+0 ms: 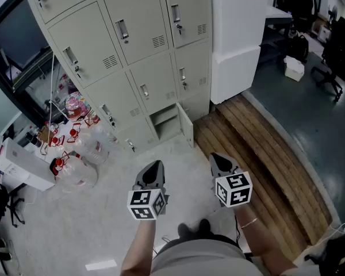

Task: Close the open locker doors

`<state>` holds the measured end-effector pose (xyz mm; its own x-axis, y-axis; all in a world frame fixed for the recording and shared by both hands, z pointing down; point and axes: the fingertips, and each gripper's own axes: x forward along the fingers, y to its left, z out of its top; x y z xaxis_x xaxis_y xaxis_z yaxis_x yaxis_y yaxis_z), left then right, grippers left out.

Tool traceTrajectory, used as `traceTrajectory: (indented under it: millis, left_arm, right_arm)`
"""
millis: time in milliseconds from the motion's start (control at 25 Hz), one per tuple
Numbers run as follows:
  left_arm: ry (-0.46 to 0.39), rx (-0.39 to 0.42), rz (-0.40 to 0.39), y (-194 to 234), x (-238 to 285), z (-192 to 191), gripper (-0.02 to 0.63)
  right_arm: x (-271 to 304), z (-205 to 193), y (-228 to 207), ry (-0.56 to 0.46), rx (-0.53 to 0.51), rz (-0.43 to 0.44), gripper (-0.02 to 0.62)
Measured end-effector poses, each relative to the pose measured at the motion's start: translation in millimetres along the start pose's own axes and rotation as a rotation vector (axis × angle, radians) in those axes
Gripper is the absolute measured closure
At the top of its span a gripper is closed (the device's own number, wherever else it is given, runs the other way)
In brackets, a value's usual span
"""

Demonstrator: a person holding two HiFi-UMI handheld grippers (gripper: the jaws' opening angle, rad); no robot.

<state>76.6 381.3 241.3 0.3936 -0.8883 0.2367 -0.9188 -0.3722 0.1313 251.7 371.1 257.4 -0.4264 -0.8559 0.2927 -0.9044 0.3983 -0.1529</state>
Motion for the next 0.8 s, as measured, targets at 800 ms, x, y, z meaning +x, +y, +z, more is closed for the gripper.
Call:
traceTrajectory:
  millis: [800]
  left_arm:
    - [0.071, -0.01, 0.026, 51, 73, -19, 0.586]
  right_arm:
    - [92, -14, -35, 0.046, 0.121, -0.005, 0.582]
